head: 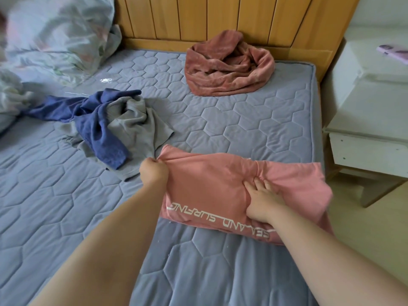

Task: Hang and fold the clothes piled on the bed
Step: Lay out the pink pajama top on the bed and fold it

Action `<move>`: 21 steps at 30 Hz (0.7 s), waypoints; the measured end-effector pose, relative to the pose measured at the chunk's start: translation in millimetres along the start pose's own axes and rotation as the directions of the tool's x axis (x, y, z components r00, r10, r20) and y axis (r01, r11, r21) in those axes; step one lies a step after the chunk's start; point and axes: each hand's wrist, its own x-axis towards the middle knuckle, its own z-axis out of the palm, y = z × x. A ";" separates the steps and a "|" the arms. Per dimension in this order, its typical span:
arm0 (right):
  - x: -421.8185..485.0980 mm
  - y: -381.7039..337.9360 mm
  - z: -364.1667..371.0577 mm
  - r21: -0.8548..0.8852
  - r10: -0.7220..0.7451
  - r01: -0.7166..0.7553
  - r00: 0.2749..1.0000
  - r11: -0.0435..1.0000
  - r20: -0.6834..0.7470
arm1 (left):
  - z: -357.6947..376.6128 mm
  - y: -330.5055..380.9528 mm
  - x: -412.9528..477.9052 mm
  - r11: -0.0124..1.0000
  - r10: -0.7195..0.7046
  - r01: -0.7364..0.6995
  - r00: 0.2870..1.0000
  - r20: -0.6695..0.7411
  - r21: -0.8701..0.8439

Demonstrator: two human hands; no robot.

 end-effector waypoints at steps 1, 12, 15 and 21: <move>-0.4 1.4 1.3 0.013 -0.004 0.004 1.000 1.000 -0.010 | 1.8 5.5 -4.6 0.995 0.084 -0.082 0.996 -0.024 0.054; 4.4 13.4 3.7 0.007 -0.096 0.098 0.986 0.995 -0.139 | 93.2 20.2 -76.7 0.363 0.660 -0.867 0.498 0.563 0.341; 12.8 25.2 -2.2 0.065 -0.151 0.186 0.920 0.980 -0.362 | 98.1 13.8 -76.2 0.397 0.668 -0.853 0.521 0.532 0.337; 53.2 48.0 -37.0 0.091 0.006 0.074 0.741 0.993 -0.672 | 100.1 9.6 -76.0 0.421 0.715 -0.859 0.511 0.477 0.290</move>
